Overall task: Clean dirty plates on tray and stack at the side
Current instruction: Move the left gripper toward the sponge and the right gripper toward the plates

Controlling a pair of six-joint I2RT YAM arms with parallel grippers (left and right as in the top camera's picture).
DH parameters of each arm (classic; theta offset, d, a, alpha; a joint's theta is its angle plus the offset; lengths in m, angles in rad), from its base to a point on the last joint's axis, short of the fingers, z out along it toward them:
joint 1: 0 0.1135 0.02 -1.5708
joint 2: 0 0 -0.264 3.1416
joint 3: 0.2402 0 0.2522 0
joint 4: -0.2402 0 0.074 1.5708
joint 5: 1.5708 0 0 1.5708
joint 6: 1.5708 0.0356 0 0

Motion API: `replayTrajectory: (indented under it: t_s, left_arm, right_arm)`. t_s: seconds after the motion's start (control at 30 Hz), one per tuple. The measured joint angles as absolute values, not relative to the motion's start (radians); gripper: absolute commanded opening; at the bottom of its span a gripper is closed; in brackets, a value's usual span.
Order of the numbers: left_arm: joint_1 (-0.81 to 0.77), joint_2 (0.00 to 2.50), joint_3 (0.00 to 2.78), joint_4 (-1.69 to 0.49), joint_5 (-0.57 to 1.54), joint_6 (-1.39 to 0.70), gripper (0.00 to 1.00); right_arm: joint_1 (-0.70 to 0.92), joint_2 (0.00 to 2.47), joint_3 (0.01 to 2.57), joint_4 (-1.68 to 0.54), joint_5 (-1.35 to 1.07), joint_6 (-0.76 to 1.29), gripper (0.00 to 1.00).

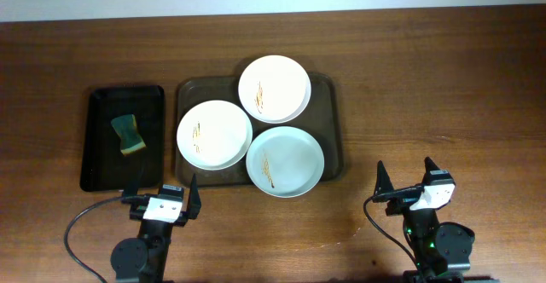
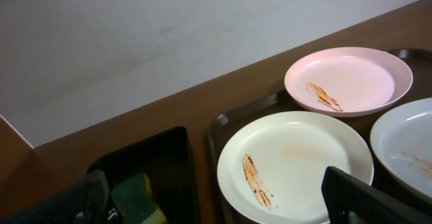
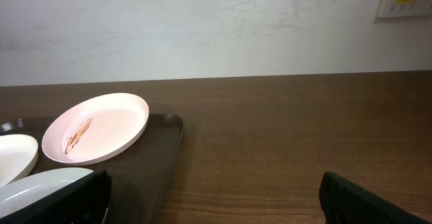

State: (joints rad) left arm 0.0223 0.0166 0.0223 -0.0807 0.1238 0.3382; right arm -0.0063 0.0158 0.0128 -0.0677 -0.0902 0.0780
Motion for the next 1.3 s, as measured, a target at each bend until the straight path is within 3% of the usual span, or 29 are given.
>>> replayTrajectory:
  t_s: [0.4,0.5,0.67,0.77,0.83,0.93,1.0,1.07,1.13,1.23,1.3]
  left_arm:
    - [0.022,0.017,0.023,-0.050,0.093,0.339,0.99]
    - [0.022,0.085,0.114,0.012,0.093,0.342,0.99]
    - [0.023,0.510,0.497,-0.031,0.112,0.343,0.99]
    - [0.022,0.737,0.719,-0.115,0.157,0.325,0.99]
    - [0.021,0.931,0.930,-0.274,0.170,0.269,0.99]
    - [0.020,1.226,1.309,-0.729,0.184,0.241,0.99]
    - [0.020,1.421,1.518,-0.918,0.237,0.234,0.99]
    - [0.020,1.501,1.546,-0.983,0.268,0.234,0.99]
    - [0.020,1.540,1.549,-0.984,0.300,0.229,0.99]
    - [0.044,1.577,1.549,-0.994,0.269,0.136,0.99]
    - [0.148,1.577,1.551,-1.024,0.204,0.000,0.99]
  right_arm:
    - [-0.006,0.016,0.013,-0.010,-0.102,0.078,0.98]
    - [-0.007,0.045,0.114,-0.013,-0.114,0.079,0.98]
    - [-0.007,0.457,0.477,-0.037,-0.187,0.079,0.98]
    - [-0.006,0.754,0.731,-0.162,-0.241,0.080,0.98]
    - [-0.006,1.005,0.987,-0.436,-0.289,0.078,0.98]
    - [-0.006,1.288,1.271,-0.723,-0.345,0.081,0.98]
    - [-0.006,1.430,1.402,-0.737,-0.441,0.082,0.98]
    - [-0.003,1.511,1.416,-0.615,-0.598,0.113,0.99]
    - [0.054,1.577,1.425,-0.522,-0.662,0.162,0.92]
    - [0.290,1.720,1.435,-0.516,-0.601,0.275,0.86]
    - [0.421,1.802,1.511,-0.601,-0.470,0.304,0.67]
